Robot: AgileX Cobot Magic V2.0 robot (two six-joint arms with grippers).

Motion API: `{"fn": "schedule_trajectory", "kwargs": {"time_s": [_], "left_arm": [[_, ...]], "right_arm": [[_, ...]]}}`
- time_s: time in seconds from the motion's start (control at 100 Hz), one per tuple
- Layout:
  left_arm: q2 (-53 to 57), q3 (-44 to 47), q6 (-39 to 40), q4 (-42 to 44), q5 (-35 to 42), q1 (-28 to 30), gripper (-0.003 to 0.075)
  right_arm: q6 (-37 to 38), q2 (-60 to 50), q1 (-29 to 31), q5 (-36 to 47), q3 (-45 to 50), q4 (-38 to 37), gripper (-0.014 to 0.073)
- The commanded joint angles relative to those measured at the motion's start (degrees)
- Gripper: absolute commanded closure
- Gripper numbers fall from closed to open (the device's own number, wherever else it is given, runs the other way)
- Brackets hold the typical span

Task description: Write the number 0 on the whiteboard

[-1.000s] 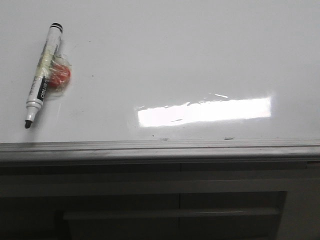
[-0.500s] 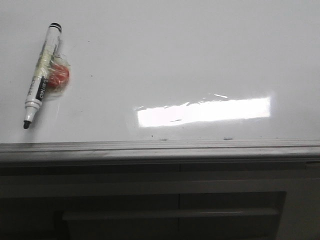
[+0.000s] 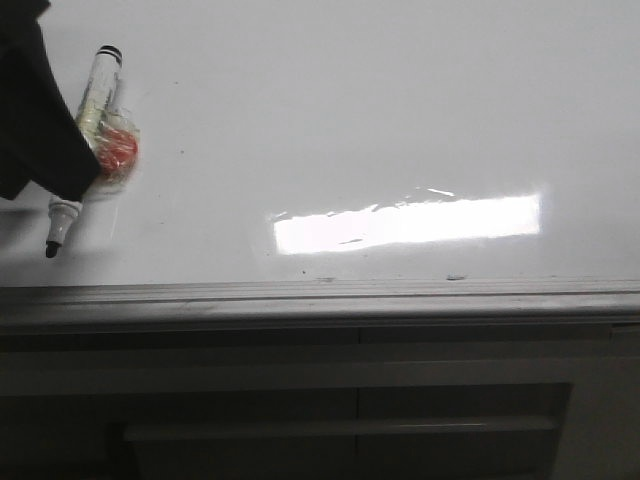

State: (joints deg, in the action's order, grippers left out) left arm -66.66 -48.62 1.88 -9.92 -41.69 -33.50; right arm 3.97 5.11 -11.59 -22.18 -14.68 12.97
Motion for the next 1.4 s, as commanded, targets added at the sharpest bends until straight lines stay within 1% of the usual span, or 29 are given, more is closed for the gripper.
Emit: {"fn": "schedule_trajectory", "kwargs": {"time_s": [0.0,0.07,0.14,0.28,0.33,0.39,0.47,0.57,0.62,0.66,0.72,0.86,0.9,0.91,0.93,0.94,0.98,1.03,1.11,1.18,1.27,1.34,1.39], "left_arm": [[-0.9,-2.0,0.7,-0.3,3.7,-0.4,0.0370],[-2.3,-2.0,0.7,-0.4,3.9,-0.4,0.0398],[-3.3,-2.0,0.7,-0.4,3.9,-0.4,0.0458],[-4.9,-2.0,0.7,0.0,4.4,-0.4,0.0615],[-5.3,-2.0,0.7,0.6,4.8,-0.4,0.0681],[-5.9,-2.0,0.4,1.1,5.4,-0.4,0.0741],[-6.0,-2.0,0.4,1.4,6.2,-0.4,0.0740],[-5.7,-2.0,0.0,1.8,7.0,-0.4,0.0740],[-5.1,-2.0,-2.5,1.8,6.9,-1.2,0.0740],[-4.4,-2.1,-6.2,1.8,6.9,-2.0,0.0740],[-2.8,-2.1,-12.3,1.8,6.9,-4.4,0.0740],[1.7,-2.1,-26.5,2.4,6.7,-11.7,0.0740],[3.2,-2.1,-29.4,3.4,6.7,-13.9,0.0740],[3.4,-2.1,-29.8,3.4,6.7,-14.2,0.0740],[4.1,-2.1,-30.9,4.2,6.7,-15.6,0.0740],[4.3,-2.1,-31.3,4.2,6.7,-15.6,0.0740],[5.7,-2.1,-32.6,5.7,6.7,-17.4,0.0740],[7.3,-2.1,-32.7,8.1,6.7,-19.1,0.0740],[9.5,-2.1,-32.7,10.9,6.7,-20.7,0.0740],[11.4,-2.1,-32.7,12.0,6.7,-21.2,0.0740],[13.4,-2.1,-32.7,12.9,6.7,-21.2,0.0740],[14.4,-2.1,-32.7,13.2,6.7,-21.2,0.0740],[14.8,-2.1,-32.7,13.2,6.7,-21.2,0.0740]], "right_arm": [[-0.8,1.3,0.3,4.5,-2.1,-0.2,0.0245],[-0.8,1.3,0.3,4.9,-2.1,-0.2,0.0245],[-0.8,1.3,0.3,5.3,-2.1,-0.2,0.0245],[-0.8,1.3,0.3,6.0,-2.1,-0.2,0.0245],[-0.8,1.3,0.3,6.0,-2.1,-0.2,0.0245],[-1.2,1.3,0.3,6.0,-2.1,-0.2,0.0245],[-2.7,1.3,0.3,5.2,-3.1,-0.2,0.0245],[-8.8,1.7,0.3,3.1,-6.3,-0.2,0.0245],[-12.4,2.4,0.2,1.1,-8.6,0.0,0.0245],[-15.5,3.2,0.2,-0.6,-11.0,0.9,0.0245],[-22.5,5.6,0.2,-4.3,-14.9,3.3,0.0245],[-42.5,14.9,0.2,-13.7,-23.8,13.9,0.0245],[-47.8,18.4,0.2,-16.6,-26.4,18.1,0.0245],[-48.7,19.0,0.2,-17.1,-26.8,18.1,0.0245],[-52.2,21.3,0.2,-19.1,-27.9,20.7,0.0245],[-52.2,21.3,0.2,-19.1,-28.3,21.3,0.0245],[-57.4,24.5,-0.2,-21.5,-30.4,24.8,0.0244],[-60.7,27.6,-2.8,-21.9,-32.3,29.8,0.0244],[-65.2,32.3,-7.4,-22.6,-34.8,33.8,0.0242],[-67.3,36.1,-12.3,-23.4,-36.9,33.7,0.0242],[-67.8,40.4,-18.8,-23.0,-39.0,32.3,0.0221],[-68.0,43.8,-23.6,-20.7,-40.5,29.6,0.0189],[-68.0,46.4,-26.4,-17.1,-41.1,28.5,0.0172]]}}
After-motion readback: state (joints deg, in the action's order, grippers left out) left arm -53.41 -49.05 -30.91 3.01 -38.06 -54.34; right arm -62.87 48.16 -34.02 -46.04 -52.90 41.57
